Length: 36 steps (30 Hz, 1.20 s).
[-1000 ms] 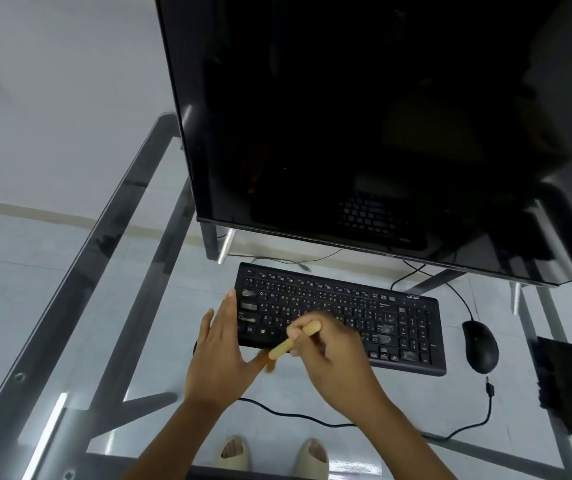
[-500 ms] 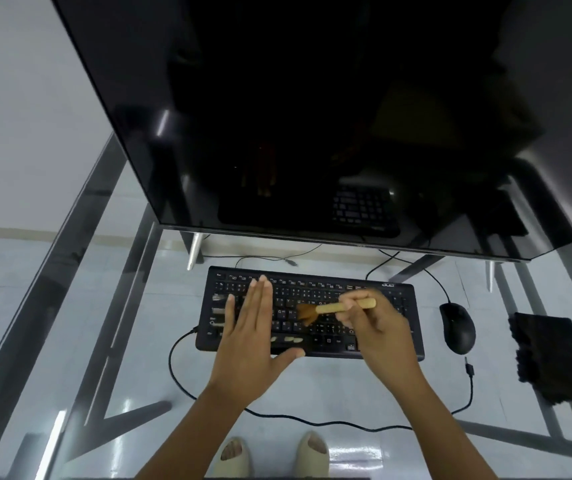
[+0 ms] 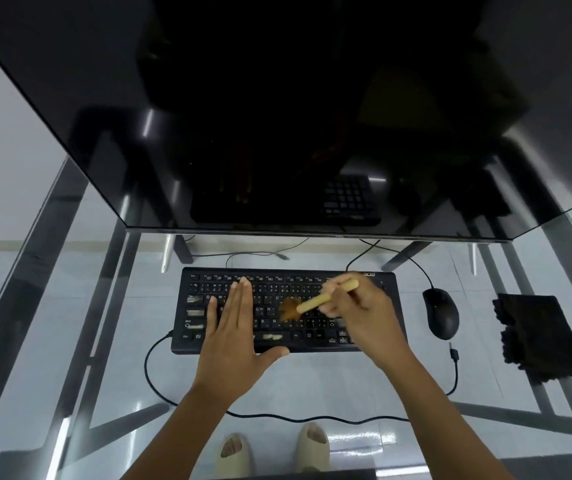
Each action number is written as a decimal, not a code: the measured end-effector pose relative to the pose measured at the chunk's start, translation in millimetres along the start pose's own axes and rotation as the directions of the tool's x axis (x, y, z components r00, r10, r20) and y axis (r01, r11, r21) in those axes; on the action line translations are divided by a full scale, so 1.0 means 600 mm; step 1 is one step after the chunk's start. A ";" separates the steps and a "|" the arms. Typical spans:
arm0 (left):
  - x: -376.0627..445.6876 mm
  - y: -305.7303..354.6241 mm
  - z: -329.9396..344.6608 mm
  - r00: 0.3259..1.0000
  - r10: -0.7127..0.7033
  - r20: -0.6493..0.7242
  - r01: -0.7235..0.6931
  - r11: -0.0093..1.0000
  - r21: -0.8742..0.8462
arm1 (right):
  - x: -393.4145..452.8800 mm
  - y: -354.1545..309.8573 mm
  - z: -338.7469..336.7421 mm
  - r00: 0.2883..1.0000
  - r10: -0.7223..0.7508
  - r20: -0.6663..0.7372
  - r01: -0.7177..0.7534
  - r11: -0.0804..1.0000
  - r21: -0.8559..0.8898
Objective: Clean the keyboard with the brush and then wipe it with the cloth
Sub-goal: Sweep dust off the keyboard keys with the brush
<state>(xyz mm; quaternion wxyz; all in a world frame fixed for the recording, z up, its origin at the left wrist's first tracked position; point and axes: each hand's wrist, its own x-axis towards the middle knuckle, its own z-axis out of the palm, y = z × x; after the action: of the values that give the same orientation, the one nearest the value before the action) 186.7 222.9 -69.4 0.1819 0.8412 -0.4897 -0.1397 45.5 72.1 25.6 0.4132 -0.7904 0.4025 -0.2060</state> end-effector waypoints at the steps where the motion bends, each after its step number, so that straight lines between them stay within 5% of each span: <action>1: -0.001 0.001 -0.001 1.000 -0.003 0.000 0.003 1.000 0.004 | 0.000 0.003 0.000 1.000 0.000 -0.005 0.000 0.999 -0.045; 5: 0.001 0.008 -0.002 1.000 -0.016 0.000 0.016 1.000 0.004 | 0.007 0.016 -0.018 0.980 -0.055 -0.189 0.038 0.995 -0.096; 9: 0.002 0.014 -0.002 0.999 -0.033 -0.001 0.033 0.999 0.001 | 0.001 0.018 -0.023 0.999 0.038 0.001 -0.038 0.997 -0.070; 12: 0.006 0.026 -0.004 1.000 -0.012 -0.007 0.012 1.000 0.001 | 0.004 0.020 -0.042 0.977 -0.021 -0.210 -0.001 0.994 -0.106; 15: 0.013 0.035 -0.004 1.000 0.017 0.010 -0.017 1.000 0.015 | -0.001 0.015 -0.049 0.988 0.154 0.012 -0.154 0.975 0.161; 18: 0.022 0.050 0.000 0.998 0.042 0.038 -0.043 0.999 0.015 | -0.010 0.022 -0.047 0.971 0.117 0.209 -0.124 0.992 0.022; 22: 0.030 0.070 0.006 0.996 0.073 0.045 -0.073 0.997 0.016 | 0.003 0.033 -0.065 0.973 -0.060 -0.222 0.049 0.997 -0.058; 26: 0.033 0.100 0.021 0.993 0.093 0.066 -0.093 0.996 0.000 | 0.010 0.059 -0.094 0.992 0.054 -0.113 -0.062 0.995 -0.072; 29: 0.039 0.124 0.031 0.990 0.127 0.063 -0.128 0.992 0.008 | 0.007 0.083 -0.128 0.958 -0.038 -0.283 -0.038 0.965 -0.259; 33: 0.049 0.150 0.039 0.986 0.151 0.065 -0.151 0.988 -0.008 | -0.016 0.092 -0.152 0.975 0.153 -0.164 -0.150 0.988 0.028; 36: 0.050 0.158 0.046 0.984 0.151 0.095 -0.150 0.989 -0.014 | -0.029 0.111 -0.157 0.978 0.127 -0.163 -0.138 0.989 -0.060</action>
<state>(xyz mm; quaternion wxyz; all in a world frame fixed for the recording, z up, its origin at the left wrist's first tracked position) 116.4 148.7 -54.1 0.1710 0.7935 -0.5596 -0.1671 -57.9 17.8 25.4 0.3641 -0.7571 0.4931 -0.2260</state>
